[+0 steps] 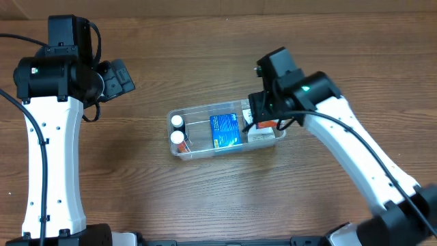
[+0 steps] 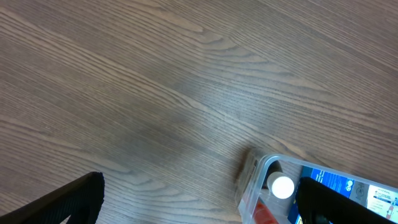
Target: Pack container
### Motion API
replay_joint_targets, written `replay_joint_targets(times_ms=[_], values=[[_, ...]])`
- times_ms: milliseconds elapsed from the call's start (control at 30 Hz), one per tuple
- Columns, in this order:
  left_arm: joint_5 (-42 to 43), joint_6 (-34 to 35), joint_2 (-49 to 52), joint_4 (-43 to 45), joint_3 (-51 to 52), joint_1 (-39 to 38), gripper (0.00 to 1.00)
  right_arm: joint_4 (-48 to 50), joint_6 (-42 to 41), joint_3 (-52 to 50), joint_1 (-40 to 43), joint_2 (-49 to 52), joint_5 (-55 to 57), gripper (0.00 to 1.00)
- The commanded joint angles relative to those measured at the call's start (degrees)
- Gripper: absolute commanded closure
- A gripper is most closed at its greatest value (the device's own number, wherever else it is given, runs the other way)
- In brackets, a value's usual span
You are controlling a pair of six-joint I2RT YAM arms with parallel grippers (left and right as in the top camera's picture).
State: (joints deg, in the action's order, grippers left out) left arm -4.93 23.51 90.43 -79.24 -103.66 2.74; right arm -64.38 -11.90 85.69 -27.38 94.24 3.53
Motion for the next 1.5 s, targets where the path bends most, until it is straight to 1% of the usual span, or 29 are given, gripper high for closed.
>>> replay_joint_targets(times_ms=[0,133,267,300,333,367,467,500,567,633,667,833,967,1033,1067,1100,1133,1167,1200,1267,1400,1467], values=[[0.1,-1.2,0.3,-0.1,-0.6,0.2,0.0,0.4,0.4,-0.2,0.0,4.3,-0.2,0.32],[0.1,-1.2,0.3,-0.1,-0.6,0.2,0.0,0.9,0.4,-0.2,0.0,9.1,-1.1,0.32],[0.1,-1.2,0.3,-0.1,-0.6,0.2,0.0,0.9,0.4,-0.2,0.0,11.3,-1.1,0.32],[0.0,-1.2,0.3,-0.1,-0.6,0.2,0.0,0.9,0.4,-0.2,0.1,11.3,-1.1,0.28],[0.0,-1.2,0.3,0.0,-0.6,0.2,0.0,0.9,0.3,-0.2,0.1,11.3,-1.1,0.21],[0.0,-1.2,0.3,0.0,-0.6,0.2,0.0,1.0,0.3,-0.2,0.1,11.3,-1.1,0.0],[0.1,-1.2,0.3,0.0,-0.6,0.2,0.0,0.8,0.1,-0.2,0.1,11.3,-1.0,0.0],[0.1,-1.2,0.3,0.0,-0.6,0.2,0.0,0.9,0.1,-0.2,0.1,11.3,-1.0,0.05],[0.0,-1.2,0.3,-0.1,-0.6,0.2,0.0,0.8,0.1,0.2,0.1,11.0,-0.8,0.1],[0.0,-1.3,0.3,-0.1,-0.6,0.2,0.0,0.8,-0.1,0.8,0.1,9.7,-0.1,0.11],[0.0,-1.3,0.3,-0.1,-0.6,0.2,0.0,0.9,-0.2,1.1,0.1,8.8,0.4,0.15],[0.0,-1.3,0.3,-0.1,-0.6,0.2,0.0,2.0,-1.9,1.6,0.4,2.3,5.3,0.14],[0.0,-1.2,0.3,-0.1,-0.6,0.2,0.0,1.6,-7.4,1.6,3.0,-1.3,11.9,0.16],[0.0,-1.3,0.3,-0.1,-0.6,0.2,0.0,0.9,-9.3,1.6,5.7,-1.5,11.8,0.23],[0.0,-1.2,0.3,-0.1,-0.6,0.2,0.0,0.7,-9.6,1.3,6.9,-1.3,11.6,0.3],[0.0,-1.2,0.3,-0.1,-0.6,0.2,0.0,0.7,-9.6,0.8,8.0,-1.2,10.7,0.44],[0.1,-1.2,0.3,-0.1,-0.6,0.2,0.0,0.7,-9.6,0.1,9.2,-1.0,9.6,0.5],[0.0,-1.2,0.3,-0.1,-0.6,0.2,0.0,0.6,-9.6,-0.6,10.5,-0.8,7.7,0.59],[0.0,-1.2,0.3,-0.1,-0.6,0.2,0.0,0.7,-9.6,-1.4,11.3,-0.6,6.3,0.64],[0.1,-1.2,0.3,-0.1,-0.6,0.2,0.0,1.4,-9.3,-4.1,12.8,-0.5,4.2,0.7],[0.1,-1.2,0.3,-0.1,-0.6,0.2,0.0,4.0,-9.3,-10.3,13.3,-0.3,3.7,0.7],[0.1,-1.2,0.3,-0.1,-0.6,0.2,0.0,5.8,-6.4,-13.5,13.1,-0.3,0.4,0.7]])
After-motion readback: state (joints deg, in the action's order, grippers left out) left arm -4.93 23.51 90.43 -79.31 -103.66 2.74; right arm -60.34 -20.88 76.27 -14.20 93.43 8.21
